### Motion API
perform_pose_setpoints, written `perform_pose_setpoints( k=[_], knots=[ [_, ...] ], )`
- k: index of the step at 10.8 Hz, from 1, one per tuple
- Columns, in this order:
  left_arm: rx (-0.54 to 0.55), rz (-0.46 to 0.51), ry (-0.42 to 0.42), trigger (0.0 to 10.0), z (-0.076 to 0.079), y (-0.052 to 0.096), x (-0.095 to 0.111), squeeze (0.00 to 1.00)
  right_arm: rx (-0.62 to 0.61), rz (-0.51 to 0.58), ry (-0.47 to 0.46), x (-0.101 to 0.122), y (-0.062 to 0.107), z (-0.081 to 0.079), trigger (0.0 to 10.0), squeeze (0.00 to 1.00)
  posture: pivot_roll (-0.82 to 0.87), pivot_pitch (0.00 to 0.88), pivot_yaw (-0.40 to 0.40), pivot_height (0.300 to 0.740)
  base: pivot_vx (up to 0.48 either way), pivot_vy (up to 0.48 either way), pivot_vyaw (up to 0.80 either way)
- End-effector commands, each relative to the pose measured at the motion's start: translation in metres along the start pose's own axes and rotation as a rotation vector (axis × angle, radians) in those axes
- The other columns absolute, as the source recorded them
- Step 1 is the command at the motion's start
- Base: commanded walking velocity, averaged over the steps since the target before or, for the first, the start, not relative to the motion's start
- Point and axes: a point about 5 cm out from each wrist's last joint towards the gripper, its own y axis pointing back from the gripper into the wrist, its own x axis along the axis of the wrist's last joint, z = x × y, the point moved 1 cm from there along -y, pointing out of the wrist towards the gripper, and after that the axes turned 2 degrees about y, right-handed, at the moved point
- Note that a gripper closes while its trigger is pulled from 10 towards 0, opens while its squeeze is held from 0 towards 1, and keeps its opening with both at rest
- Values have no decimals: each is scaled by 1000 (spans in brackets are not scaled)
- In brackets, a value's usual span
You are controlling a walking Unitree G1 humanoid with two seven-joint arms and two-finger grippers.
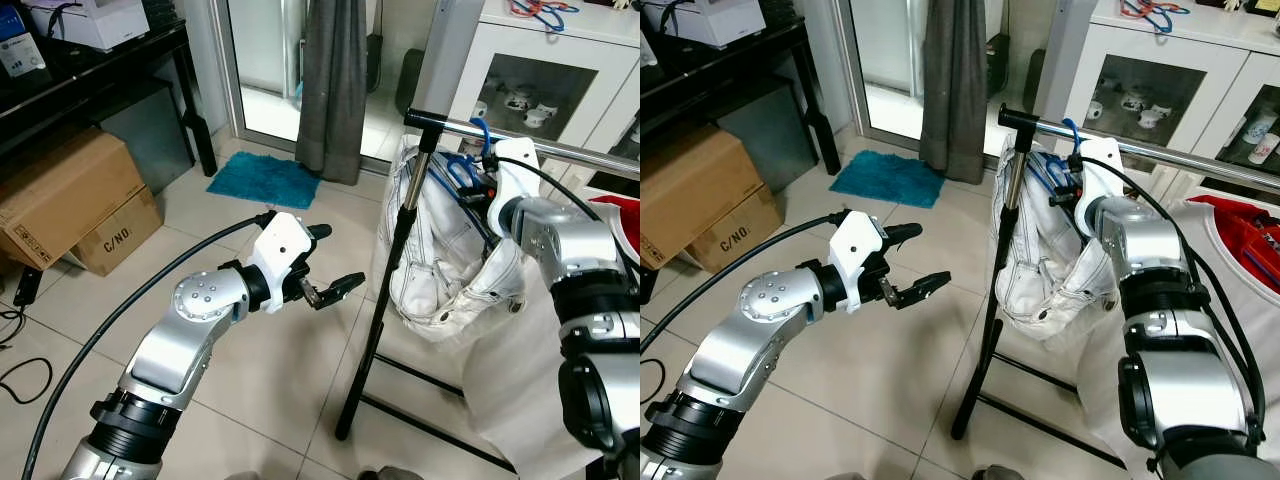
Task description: Hang hanger
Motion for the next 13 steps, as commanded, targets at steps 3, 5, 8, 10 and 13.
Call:
perform_pose_setpoints(
  k=[3, 5, 8, 10, 13],
  knots=[
    [-11, -5, -13, 10000, 0, -2, 0, 0, 9, 31, 15, 8, 1, 0, 0, 0, -13, 0, -3, 740, 0, 0, 0],
    [-23, -14, -20, 10000, 1, -2, -1, 0, 16, 23, 21, 5, 1, 0, 0, 0, -13, 0, 2, 740, 0, 0, 0],
    [33, 6, -12, 10000, -2, -4, 2, 0, 14, 93, -1, 13, 7, 3, 0, 0, -5, 0, -2, 740, 0, 0, 0],
    [129, 28, -23, 10000, -8, -4, 3, 0, -2, 172, -29, 21, 22, 11, 0, 0, -3, 0, -5, 740, 0, 0, 0],
    [157, 33, -10, 10000, -5, -5, 1, 0, 41, 244, -34, 17, 54, 7, 0, 0, -20, 0, 7, 740, 0, 0, 0]
  ],
)
